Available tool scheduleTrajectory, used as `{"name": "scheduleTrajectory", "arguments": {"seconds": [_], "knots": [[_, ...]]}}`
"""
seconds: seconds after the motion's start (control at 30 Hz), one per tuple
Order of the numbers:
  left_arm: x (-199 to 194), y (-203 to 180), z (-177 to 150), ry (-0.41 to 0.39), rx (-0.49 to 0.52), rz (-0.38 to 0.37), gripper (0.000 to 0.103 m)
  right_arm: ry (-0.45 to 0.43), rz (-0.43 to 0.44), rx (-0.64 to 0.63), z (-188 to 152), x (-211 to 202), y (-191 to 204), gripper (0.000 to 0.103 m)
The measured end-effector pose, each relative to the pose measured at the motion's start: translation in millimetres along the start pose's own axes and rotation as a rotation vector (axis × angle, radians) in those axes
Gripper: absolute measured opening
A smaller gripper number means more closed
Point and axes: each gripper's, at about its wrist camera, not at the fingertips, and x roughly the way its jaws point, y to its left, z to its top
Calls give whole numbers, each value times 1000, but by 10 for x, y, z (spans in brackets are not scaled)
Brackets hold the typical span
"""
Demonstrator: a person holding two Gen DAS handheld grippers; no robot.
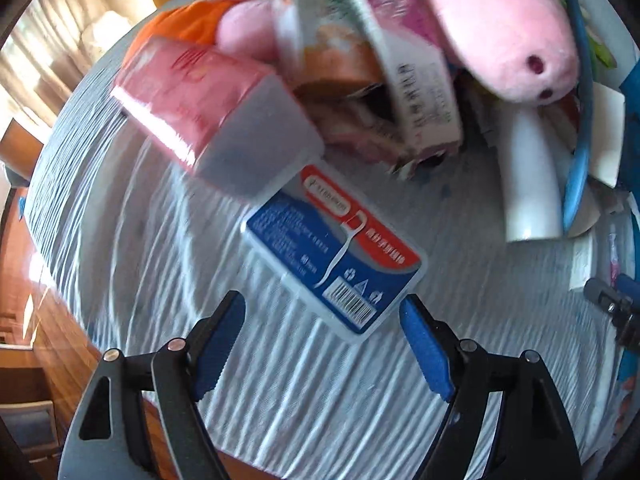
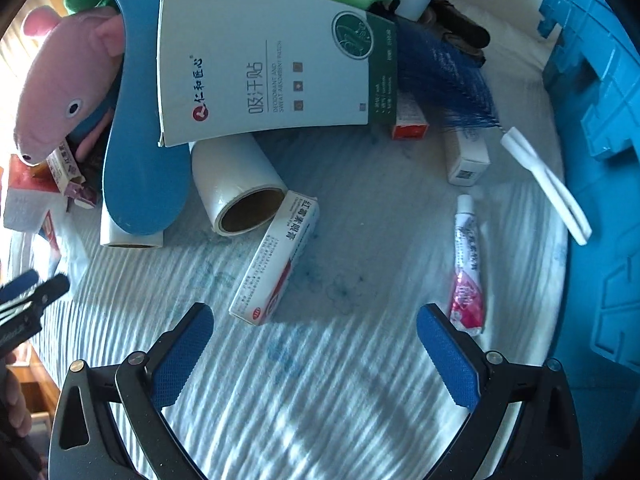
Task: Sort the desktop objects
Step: 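Grasp the blue-and-red floss pick box with the left tool while the right tool grasps the small white ointment box, then carry the floss pick box and the ointment box over the blue crate with both tools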
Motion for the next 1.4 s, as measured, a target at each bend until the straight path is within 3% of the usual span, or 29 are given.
{"name": "scheduleTrajectory", "arguments": {"seconds": [0.17, 0.27, 0.4, 0.5, 0.63, 0.7, 0.73, 0.87, 0.93, 1.0, 1.07, 1.2, 1.4], "knots": [[-25, 205, -216, 37, -18, 38, 80, 9, 9, 6, -27, 8, 22, 103], [-200, 207, -252, 19, -37, -27, 80, 15, 15, 13, -38, 3, 32, 103], [-333, 130, -122, -20, -65, -50, 80, 18, 14, 33, -10, -8, 52, 103], [-239, 84, 42, -27, -96, 0, 80, 26, -2, 65, 50, 18, 53, 103], [28, 47, 122, 64, -124, -7, 80, 23, 10, 86, 78, 28, 69, 102], [127, 42, 84, 99, -131, -22, 80, 21, -4, 72, 84, 14, 120, 92], [120, 23, 66, 83, -118, -12, 80, 22, -1, 70, 88, 12, 140, 82], [71, -37, 12, 61, -59, -19, 74, 24, 2, 71, 110, 21, 223, 63], [38, -58, -35, 59, -44, -34, 73, 19, -12, 71, 115, 22, 251, 34], [-6, -92, -102, 59, -25, -44, 73, 18, -10, 63, 113, 4, 280, 23], [-74, -140, -180, 58, -5, -68, 73, 19, 4, 67, 95, -35, 287, 18], [-351, -312, -312, 11, 63, -102, 69, -21, 12, 56, 17, -278, 319, 18], [-1016, -595, -292, -179, 165, -115, 63, -160, 47, 46, 20, -974, 400, 18]]}}
